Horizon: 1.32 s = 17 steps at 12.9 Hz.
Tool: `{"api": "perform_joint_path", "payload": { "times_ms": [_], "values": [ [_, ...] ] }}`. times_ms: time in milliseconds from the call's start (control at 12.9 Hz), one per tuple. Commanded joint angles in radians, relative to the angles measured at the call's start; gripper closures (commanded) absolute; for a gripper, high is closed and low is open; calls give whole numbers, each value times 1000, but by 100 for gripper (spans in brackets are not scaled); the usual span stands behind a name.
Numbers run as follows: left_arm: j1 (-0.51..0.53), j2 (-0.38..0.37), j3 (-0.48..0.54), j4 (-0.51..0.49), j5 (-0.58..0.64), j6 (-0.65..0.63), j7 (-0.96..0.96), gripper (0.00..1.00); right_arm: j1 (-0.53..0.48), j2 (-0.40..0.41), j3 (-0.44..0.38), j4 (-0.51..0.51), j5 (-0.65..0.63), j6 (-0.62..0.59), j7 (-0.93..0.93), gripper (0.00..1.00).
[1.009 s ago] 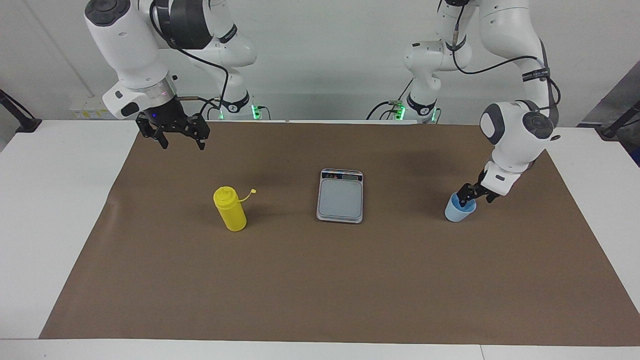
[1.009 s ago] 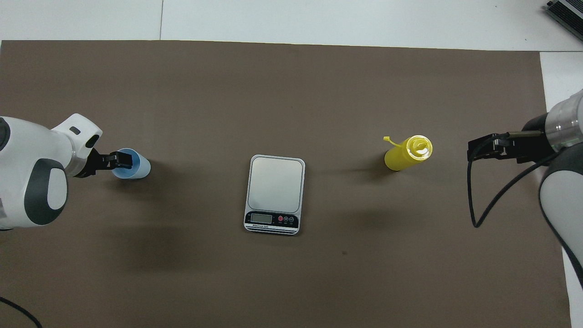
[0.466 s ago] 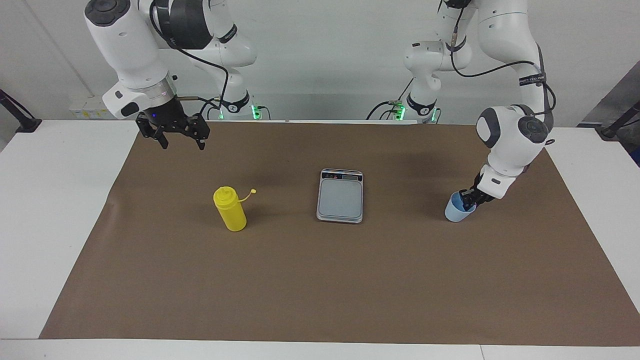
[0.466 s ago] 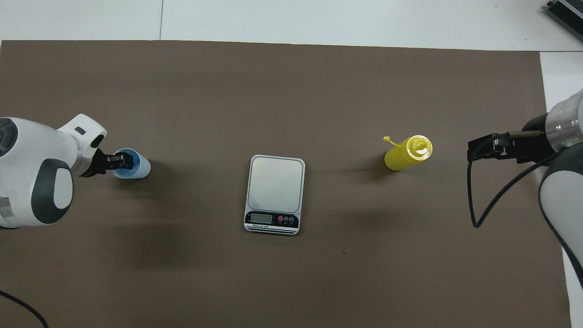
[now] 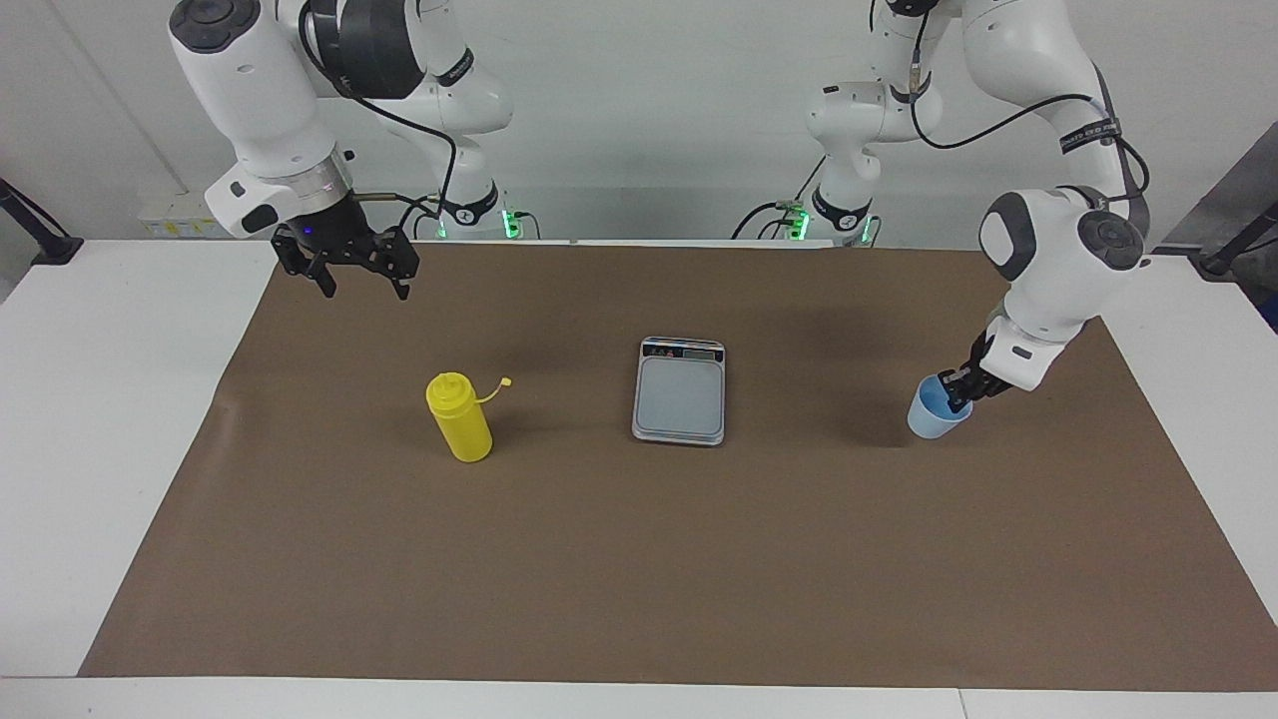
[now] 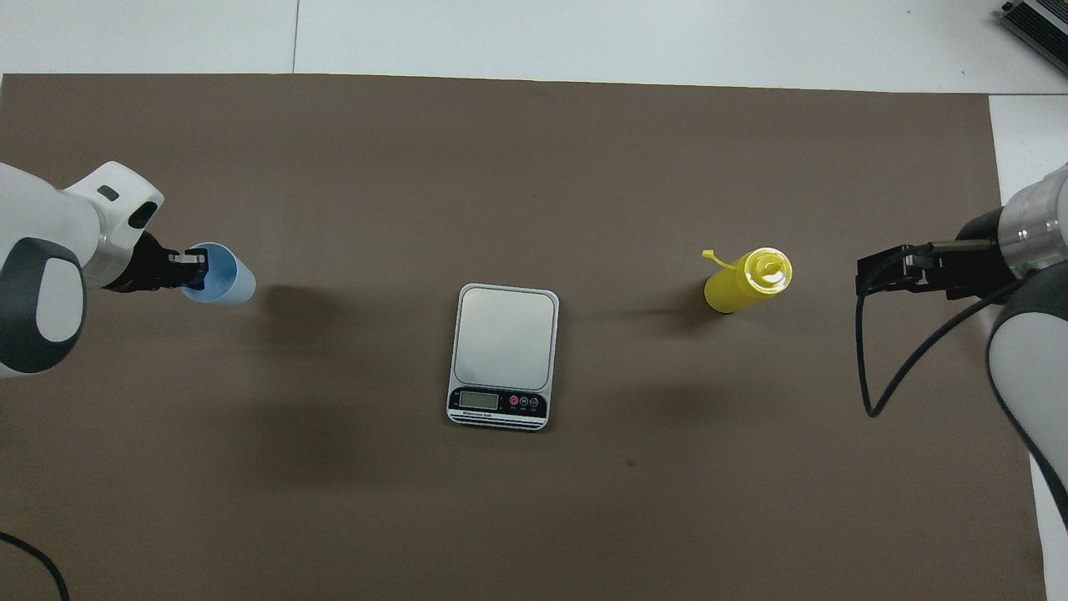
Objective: Pour seasoning into cup on scale with both arms
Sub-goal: 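Reach the left gripper to the blue cup and grasp it, then carry the blue cup with the left gripper onto the scale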
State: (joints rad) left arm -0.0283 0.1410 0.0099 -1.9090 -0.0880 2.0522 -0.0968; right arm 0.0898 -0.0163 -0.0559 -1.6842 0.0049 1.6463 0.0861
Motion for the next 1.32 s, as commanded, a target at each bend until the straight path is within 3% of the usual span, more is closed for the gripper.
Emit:
{"api": "perform_joint_path", "payload": {
  "times_ms": [0, 233, 466, 776, 854, 1242],
  "values": [
    [-45, 6, -30, 132, -45, -99, -110, 100, -4, -24, 4, -26, -3, 1, 1, 0],
    [-169, 14, -76, 169, -6, -78, -318, 100, -4, -25, 4, -26, -3, 1, 1, 0],
    [-347, 5, -76, 110, 62, 11, -466, 100, -4, -25, 4, -26, -3, 1, 1, 0],
    [-444, 26, -76, 61, 62, 104, -532, 100, -4, -25, 4, -26, -3, 1, 1, 0],
    [-473, 61, -76, 65, 63, 114, -556, 100, -4, -25, 4, -28, -3, 0, 1, 0],
    [-506, 114, -76, 48, 79, 149, -574, 100, -4, -25, 4, -28, -3, 1, 1, 0]
  ]
}}
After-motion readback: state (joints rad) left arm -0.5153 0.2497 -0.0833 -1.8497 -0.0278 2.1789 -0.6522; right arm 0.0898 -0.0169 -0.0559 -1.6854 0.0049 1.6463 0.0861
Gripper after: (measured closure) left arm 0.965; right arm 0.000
